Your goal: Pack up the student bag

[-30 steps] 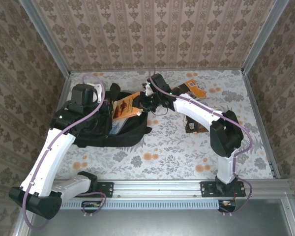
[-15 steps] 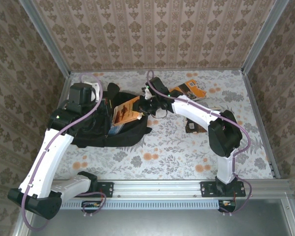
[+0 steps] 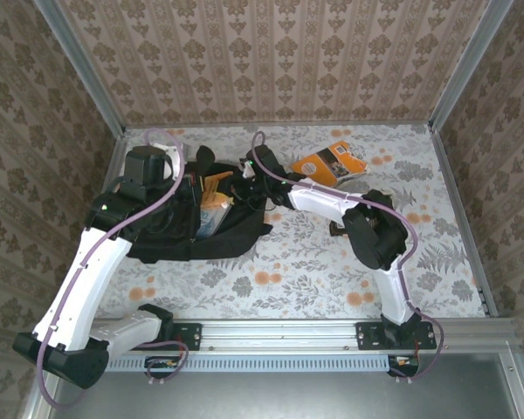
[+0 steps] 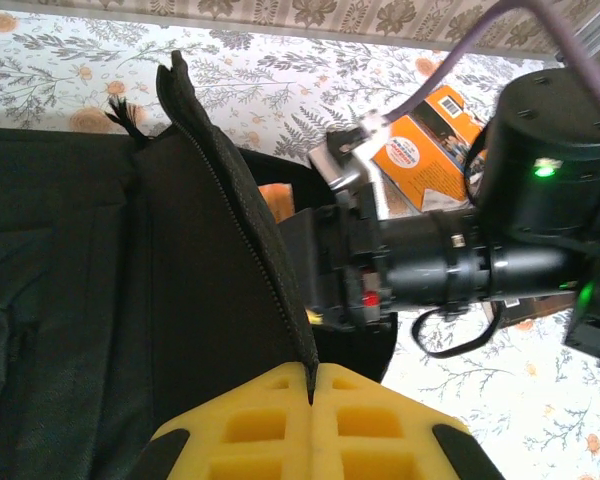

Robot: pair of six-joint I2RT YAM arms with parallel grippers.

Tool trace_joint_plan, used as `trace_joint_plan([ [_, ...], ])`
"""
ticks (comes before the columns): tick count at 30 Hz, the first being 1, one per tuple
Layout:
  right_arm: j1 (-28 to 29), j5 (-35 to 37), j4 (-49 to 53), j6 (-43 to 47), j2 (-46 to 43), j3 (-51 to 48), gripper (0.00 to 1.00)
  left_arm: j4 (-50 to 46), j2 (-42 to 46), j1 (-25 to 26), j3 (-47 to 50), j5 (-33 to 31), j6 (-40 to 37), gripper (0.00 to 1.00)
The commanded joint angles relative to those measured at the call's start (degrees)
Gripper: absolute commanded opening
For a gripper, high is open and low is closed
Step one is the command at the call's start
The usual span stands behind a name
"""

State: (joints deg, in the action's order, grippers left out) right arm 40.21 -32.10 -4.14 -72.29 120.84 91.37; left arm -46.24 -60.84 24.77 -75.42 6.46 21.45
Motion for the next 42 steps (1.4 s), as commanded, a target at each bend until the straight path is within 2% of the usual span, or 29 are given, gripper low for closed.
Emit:
trace_joint_plan([
  [1, 1.64, -0.16, -2.63, -1.45, 2.08, 5.53, 0.00, 5.87, 1.95, 0.80, -1.15, 2.24, 0.29, 0.00],
  [8, 4.07, -0.60, 4.73, -0.04, 11.72, 19.92, 0.00, 7.52, 2.56, 0.98, 0.94, 2.43, 0.25, 0.00],
  [10, 4.99, 0.12, 9.97, 1.73, 14.97, 25.49, 0.13, 7.82, 2.85, 0.98, 1.47, 2.27, 0.30, 0.00],
  [13, 5.65, 1.71, 17.54, 4.41, 18.28, 30.98, 0.45, 8.01, 3.34, 0.93, 2.19, 2.00, 0.40, 0.00],
  [16, 5.41, 5.58, 20.68, 8.02, 15.72, 29.06, 0.59, 7.71, 3.79, 0.85, 2.68, 1.56, 0.40, 0.00],
  [20, 4.15, 11.03, 22.81, 12.45, 9.64, 23.43, 0.68, 7.48, 4.48, 0.71, 3.08, 0.95, 0.13, 0.00],
  [23, 2.82, 13.62, 21.54, 14.03, 4.23, 17.12, 0.73, 7.60, 4.41, 0.65, 3.21, 1.01, -0.08, 0.00],
  [30, -1.09, 15.30, 7.12, 12.46, -10.95, -3.93, 0.75, 9.89, 1.68, 1.02, 4.48, 4.15, 0.81, 0.00],
  [33, -3.91, 16.49, 3.67, 13.14, -18.07, -11.53, 0.75, 11.11, -0.57, 4.92, 4.53, 4.22, 0.96, 0.00],
  [37, -9.17, 21.34, 11.45, 17.84, -27.26, -16.62, 0.74, 11.79, -5.11, 11.76, 3.66, 2.47, 0.70, 0.00],
  [42, -17.79, 36.11, 27.27, 27.35, -37.16, -20.97, 0.74, 11.62, -11.09, 19.67, 4.06, 1.10, 0.09, 0.00],
])
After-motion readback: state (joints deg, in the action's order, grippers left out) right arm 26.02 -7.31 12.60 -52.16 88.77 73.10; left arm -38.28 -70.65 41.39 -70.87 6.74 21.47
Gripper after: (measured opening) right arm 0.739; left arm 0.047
